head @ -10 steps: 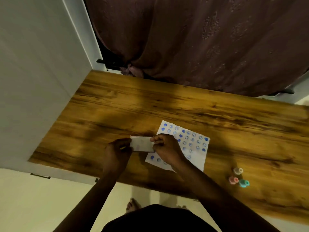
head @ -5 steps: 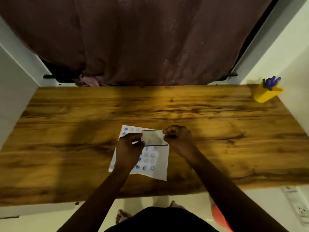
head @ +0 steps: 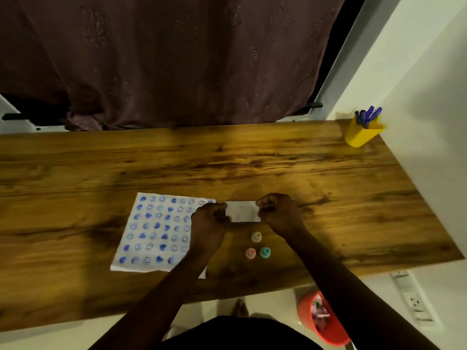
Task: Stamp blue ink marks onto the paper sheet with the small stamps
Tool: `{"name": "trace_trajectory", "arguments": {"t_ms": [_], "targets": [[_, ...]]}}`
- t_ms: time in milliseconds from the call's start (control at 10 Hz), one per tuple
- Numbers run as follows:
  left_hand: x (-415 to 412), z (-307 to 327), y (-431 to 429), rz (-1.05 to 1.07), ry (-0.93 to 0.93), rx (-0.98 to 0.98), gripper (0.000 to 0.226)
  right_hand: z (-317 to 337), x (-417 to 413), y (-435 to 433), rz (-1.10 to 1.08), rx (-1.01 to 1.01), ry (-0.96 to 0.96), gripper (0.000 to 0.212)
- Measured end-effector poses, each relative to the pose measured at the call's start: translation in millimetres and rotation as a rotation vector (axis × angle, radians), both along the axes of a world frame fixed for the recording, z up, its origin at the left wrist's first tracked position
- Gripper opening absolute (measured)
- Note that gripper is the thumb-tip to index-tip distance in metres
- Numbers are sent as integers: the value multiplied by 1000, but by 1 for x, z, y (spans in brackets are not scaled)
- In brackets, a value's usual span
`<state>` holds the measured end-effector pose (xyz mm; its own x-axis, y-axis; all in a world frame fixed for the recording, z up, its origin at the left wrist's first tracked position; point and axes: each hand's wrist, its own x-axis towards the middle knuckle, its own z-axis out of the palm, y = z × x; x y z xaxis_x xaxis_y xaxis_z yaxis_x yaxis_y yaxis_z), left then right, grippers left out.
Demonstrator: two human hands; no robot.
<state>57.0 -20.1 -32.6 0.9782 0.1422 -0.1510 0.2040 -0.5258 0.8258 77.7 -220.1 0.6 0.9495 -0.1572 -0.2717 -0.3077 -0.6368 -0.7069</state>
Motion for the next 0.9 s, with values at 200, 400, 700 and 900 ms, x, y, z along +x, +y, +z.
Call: {"name": "trace_trajectory", "arguments": {"t_ms": [200, 400, 700, 900], "targets": [[6, -8, -13, 0, 77, 4, 43, -12, 6, -8, 18, 18, 43, 23], [8, -13, -14, -15, 87, 100, 46, -21, 7, -10, 60, 4, 42, 23], [8, -9, -17, -22, 122, 82, 45, -20, -1, -5, 64, -62, -32, 17], [10, 5, -7, -5, 22, 52, 32, -9, 0, 1, 131, -263, -73, 19]]}}
